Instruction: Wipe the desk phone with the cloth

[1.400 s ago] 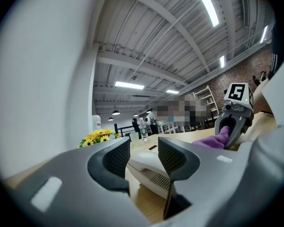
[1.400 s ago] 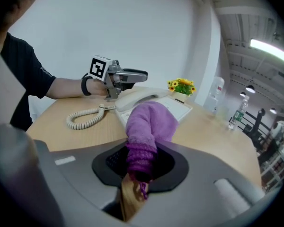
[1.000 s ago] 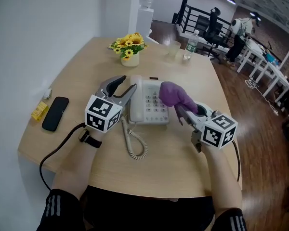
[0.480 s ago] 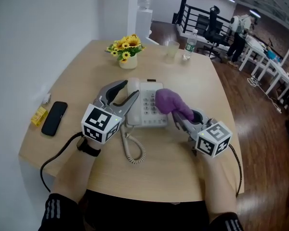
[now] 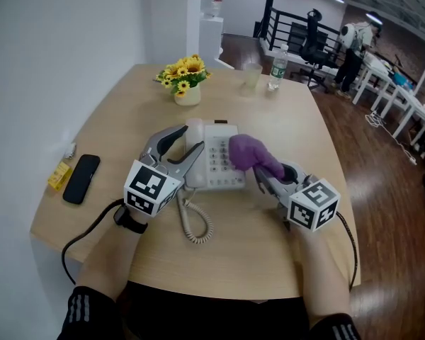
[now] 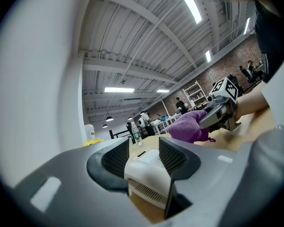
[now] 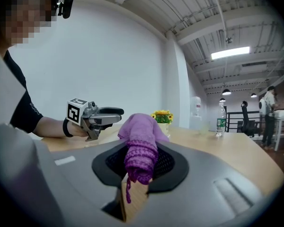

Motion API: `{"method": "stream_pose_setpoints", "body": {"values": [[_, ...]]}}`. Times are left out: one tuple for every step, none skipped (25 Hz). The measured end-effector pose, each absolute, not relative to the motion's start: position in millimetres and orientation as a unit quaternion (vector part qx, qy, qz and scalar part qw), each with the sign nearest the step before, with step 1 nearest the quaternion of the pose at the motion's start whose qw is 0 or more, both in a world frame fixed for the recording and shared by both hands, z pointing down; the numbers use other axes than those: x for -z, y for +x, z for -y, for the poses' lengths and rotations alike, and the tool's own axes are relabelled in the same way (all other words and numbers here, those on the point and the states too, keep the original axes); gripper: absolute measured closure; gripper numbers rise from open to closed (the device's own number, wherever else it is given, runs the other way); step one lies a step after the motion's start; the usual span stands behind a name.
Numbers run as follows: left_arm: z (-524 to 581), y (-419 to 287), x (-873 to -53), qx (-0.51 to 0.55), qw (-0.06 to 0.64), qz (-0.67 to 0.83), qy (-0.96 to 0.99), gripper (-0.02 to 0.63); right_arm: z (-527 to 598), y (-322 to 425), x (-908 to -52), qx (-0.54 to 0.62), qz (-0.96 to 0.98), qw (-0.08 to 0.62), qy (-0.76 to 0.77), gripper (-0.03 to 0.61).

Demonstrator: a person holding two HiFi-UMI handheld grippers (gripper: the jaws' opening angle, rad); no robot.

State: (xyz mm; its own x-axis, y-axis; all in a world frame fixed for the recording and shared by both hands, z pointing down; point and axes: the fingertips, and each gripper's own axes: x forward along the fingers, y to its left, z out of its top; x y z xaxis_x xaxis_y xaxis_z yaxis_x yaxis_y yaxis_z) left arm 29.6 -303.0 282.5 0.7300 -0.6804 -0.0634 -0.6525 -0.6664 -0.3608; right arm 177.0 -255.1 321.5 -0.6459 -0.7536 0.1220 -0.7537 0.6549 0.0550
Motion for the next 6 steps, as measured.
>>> {"method": "stream_pose_setpoints", "body": {"values": [[303.2,29.9,-282.8,0.039,0.182,-0.365,-0.912,0.415,255.1,177.4,-321.3,-0.001,0.907,0.066,0.416,0.499],[303.1,30.2,-283.0,0.039,0.182,-0.364,-0.913,0.403,254.8,177.3,-321.1,-0.001,0.907,0.066,0.416,0.499],[302.7,30.5,-283.2,0.040,0.181,-0.362,-0.913,0.391,254.4,176.9,-321.2,-0.001,0.907,0.066,0.416,0.499],[302.3,30.8,-283.4,0.041,0.180,-0.360,-0.914,0.379,254.0,176.2,-321.5,-0.001,0.907,0.067,0.415,0.499],[301.8,31.1,-283.6,0.041,0.179,-0.359,-0.915,0.371,253.7,175.5,-321.8,-0.002,0.908,0.067,0.415,0.499],[301.3,31.3,-283.8,0.042,0.178,-0.357,-0.916,0.368,253.3,174.8,-322.3,-0.002,0.908,0.068,0.414,0.499]]}}
